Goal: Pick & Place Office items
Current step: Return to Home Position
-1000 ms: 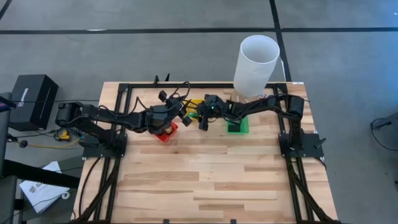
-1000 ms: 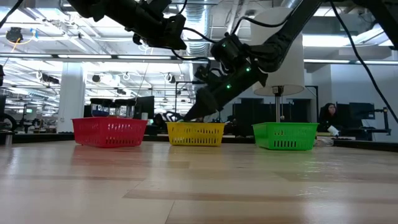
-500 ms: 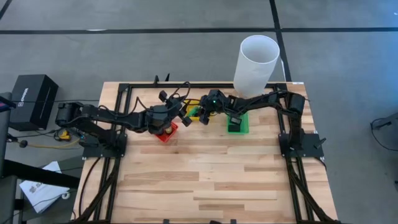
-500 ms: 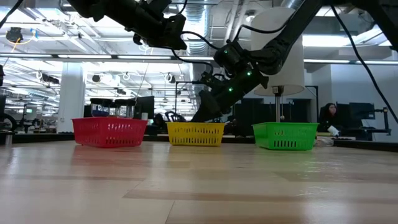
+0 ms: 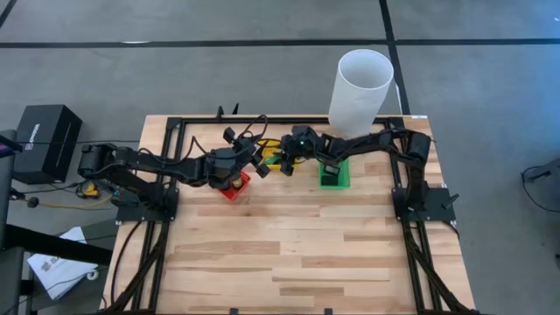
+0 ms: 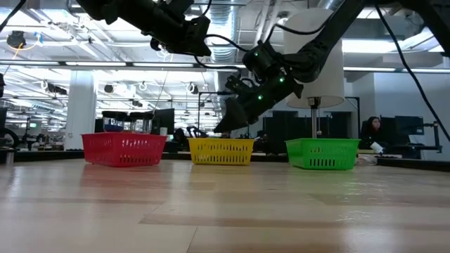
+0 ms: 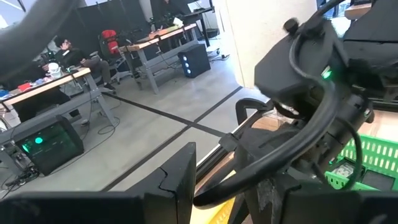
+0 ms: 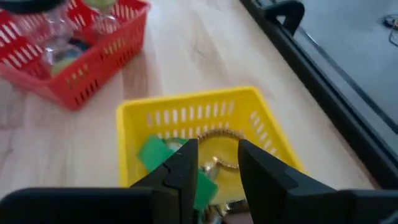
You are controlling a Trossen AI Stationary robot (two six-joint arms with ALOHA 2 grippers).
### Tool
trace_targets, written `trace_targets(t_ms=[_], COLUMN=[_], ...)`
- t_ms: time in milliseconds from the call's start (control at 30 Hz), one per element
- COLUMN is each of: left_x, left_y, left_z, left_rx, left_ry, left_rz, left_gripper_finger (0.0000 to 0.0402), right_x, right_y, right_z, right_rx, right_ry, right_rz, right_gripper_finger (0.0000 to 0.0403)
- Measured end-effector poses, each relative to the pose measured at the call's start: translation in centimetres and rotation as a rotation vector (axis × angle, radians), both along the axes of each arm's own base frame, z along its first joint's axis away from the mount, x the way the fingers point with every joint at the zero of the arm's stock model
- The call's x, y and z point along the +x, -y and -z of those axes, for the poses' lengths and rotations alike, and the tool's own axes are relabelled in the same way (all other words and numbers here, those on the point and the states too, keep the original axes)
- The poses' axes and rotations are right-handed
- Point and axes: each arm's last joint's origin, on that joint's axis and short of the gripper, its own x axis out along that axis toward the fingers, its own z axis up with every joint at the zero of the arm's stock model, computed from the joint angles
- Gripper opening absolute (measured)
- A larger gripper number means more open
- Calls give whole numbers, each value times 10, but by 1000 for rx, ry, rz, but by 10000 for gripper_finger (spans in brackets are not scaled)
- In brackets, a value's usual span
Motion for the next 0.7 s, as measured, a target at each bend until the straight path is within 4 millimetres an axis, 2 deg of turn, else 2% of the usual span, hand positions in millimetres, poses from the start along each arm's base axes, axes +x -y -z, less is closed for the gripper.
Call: trace_targets(t_ms=[233,333,533,700], left_x=[0,0,0,-6], left_y=[0,0,2,10], left_z=[0,0,0,-9], left_rx=[0,-1,0,13], left_ry=[-1,-1,-2,9], left_rz=[1,6,10,-1], left_gripper_finger=[111,111,111,111], right_x=[-2,-5,-28,-54], right_y=[-11,-16,-26,-32], right_z=[-15,-29,-64,-92], right_rx=[-9,-37,-34,-54], right_ry=[-16,-18,-88,-135], right_rz=[-10,-28,-47,11], right_gripper_finger=[97,81,12,10])
